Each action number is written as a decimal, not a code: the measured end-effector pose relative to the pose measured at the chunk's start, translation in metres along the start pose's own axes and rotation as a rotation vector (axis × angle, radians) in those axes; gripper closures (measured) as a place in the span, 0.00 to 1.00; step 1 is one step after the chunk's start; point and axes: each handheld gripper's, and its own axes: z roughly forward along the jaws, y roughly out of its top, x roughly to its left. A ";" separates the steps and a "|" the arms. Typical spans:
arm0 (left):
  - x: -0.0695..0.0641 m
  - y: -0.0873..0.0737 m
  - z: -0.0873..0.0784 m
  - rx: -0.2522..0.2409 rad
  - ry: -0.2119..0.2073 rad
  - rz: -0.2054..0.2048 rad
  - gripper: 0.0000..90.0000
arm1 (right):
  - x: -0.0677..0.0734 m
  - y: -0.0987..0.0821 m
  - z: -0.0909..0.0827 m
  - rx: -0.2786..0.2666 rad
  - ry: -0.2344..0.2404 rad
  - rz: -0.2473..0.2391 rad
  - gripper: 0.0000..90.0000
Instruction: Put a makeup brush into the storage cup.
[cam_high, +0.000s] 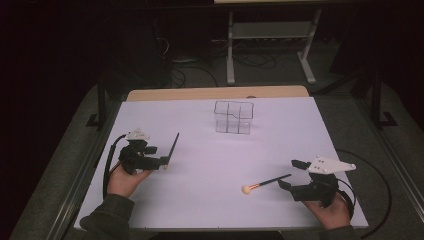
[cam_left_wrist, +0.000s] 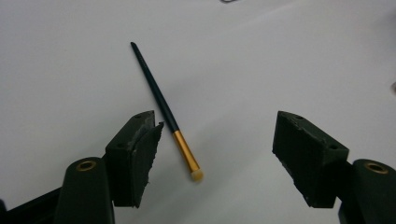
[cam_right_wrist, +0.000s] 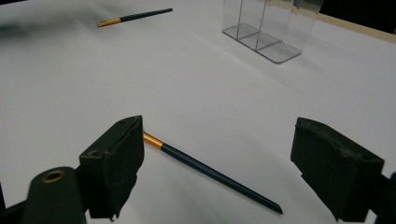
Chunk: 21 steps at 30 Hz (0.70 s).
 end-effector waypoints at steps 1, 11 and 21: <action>0.000 0.000 0.000 0.000 0.000 0.000 0.34 | 0.000 0.000 0.000 0.000 0.000 0.000 0.18; 0.011 0.011 0.011 0.031 -0.032 0.008 0.40 | 0.000 0.001 0.000 -0.008 0.004 -0.007 0.18; 0.016 0.012 0.030 0.041 -0.025 0.012 0.45 | 0.001 0.001 0.000 -0.003 0.012 -0.003 0.18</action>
